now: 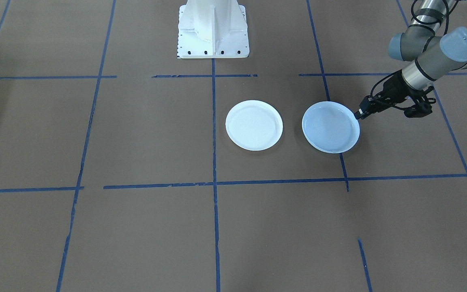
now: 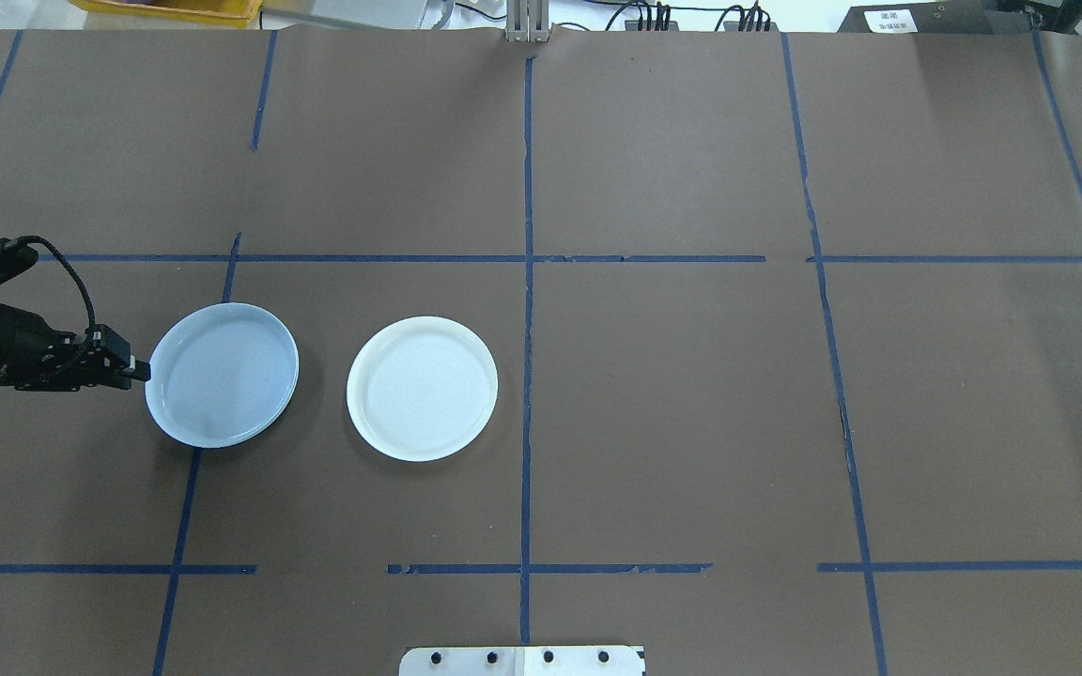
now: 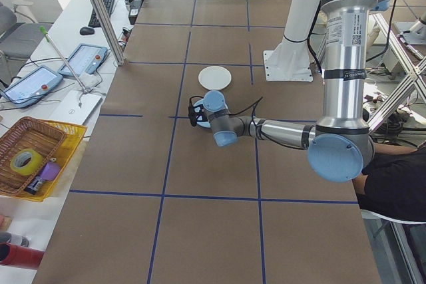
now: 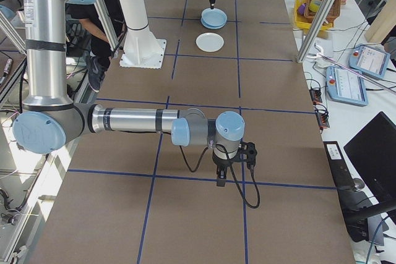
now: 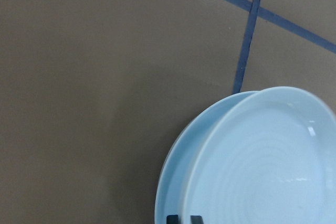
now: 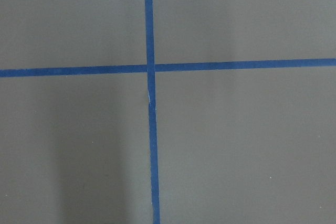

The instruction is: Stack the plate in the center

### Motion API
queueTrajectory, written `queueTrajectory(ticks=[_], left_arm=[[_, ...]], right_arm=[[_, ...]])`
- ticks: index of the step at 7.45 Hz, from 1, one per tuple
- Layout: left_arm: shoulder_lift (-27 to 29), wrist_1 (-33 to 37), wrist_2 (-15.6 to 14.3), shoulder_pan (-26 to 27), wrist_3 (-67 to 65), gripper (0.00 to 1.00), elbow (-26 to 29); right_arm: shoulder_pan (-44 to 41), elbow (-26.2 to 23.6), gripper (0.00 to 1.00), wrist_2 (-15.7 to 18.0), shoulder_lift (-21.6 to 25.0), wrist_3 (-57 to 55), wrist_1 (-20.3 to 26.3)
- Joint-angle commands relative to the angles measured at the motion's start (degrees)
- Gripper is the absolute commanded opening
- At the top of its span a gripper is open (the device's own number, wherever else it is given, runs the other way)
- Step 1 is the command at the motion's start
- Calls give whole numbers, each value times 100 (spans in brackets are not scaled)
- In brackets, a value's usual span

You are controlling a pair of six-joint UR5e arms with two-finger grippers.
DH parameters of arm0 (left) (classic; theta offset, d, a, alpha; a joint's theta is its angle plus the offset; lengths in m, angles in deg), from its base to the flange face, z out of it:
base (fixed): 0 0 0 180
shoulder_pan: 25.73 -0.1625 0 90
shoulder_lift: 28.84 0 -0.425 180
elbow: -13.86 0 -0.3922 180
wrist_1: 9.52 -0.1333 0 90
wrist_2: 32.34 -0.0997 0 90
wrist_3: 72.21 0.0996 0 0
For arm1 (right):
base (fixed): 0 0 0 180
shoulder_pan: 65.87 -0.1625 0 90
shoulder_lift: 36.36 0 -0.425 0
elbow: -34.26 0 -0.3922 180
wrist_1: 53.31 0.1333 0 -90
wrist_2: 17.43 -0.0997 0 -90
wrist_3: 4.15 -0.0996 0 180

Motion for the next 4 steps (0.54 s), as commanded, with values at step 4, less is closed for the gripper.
queueTrajectory(ticks=[4], left_arm=[[182, -1732, 292, -138, -7, 100, -1235]], right_arm=[[0, 0, 100, 6, 0, -4, -1]])
